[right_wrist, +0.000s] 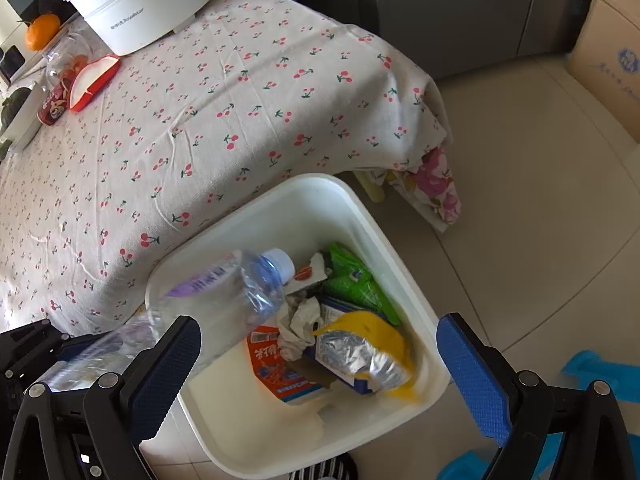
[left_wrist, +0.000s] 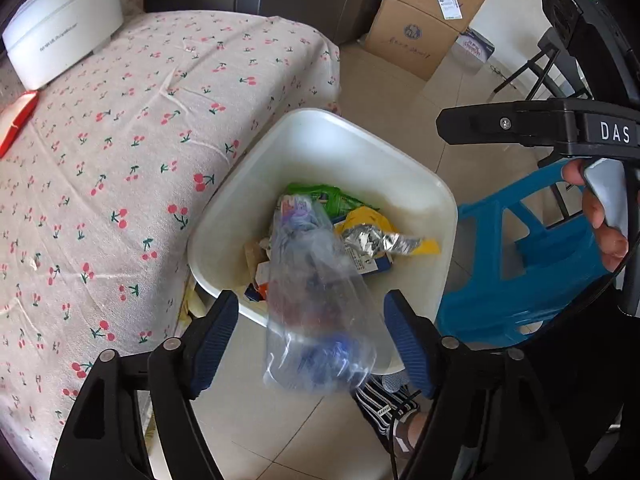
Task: Collect trash
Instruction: 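Carry the bottle and yellow packet over the bin and open both tools, then move both tools back over the table toward the can and red lid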
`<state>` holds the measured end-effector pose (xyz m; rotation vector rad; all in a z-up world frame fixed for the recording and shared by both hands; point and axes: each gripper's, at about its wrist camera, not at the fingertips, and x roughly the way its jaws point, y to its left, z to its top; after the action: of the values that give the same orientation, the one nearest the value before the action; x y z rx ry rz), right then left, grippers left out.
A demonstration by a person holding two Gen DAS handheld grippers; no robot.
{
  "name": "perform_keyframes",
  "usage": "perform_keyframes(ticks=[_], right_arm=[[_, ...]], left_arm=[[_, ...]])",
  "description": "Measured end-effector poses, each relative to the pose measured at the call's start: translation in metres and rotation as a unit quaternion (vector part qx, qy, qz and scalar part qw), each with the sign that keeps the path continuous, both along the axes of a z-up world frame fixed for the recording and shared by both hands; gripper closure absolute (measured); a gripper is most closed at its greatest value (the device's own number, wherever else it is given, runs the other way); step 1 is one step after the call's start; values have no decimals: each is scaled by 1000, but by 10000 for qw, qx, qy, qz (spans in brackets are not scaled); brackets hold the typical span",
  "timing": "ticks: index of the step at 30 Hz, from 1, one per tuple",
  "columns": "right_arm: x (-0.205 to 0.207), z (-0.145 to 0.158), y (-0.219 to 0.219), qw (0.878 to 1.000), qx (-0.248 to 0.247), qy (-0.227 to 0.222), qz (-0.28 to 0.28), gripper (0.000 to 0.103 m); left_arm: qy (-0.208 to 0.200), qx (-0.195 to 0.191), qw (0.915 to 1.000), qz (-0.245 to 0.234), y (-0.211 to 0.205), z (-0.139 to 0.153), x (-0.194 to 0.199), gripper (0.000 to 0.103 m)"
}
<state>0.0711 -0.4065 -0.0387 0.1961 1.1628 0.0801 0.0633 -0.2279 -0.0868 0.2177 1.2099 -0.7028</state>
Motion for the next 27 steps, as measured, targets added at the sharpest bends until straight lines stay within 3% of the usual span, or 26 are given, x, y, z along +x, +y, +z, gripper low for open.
perform_keyframes(ticks=[1,7,16,27], right_arm=[[0,0,-1,10000,10,-6,-11,5],[2,2,-2,10000,46,-26,-50,5],[8,9,12,9999,29,-111,8,5],[32,14,80,9990,55,-243,376,5]], left_arm=[[-28,8,10000,12,0,2,0,15],[-100,-22,9998,180,12,14,3,14],[-324,-227,9964,751,63,41,6,10],[-635,-231,9827,1726,153,54,13,3]])
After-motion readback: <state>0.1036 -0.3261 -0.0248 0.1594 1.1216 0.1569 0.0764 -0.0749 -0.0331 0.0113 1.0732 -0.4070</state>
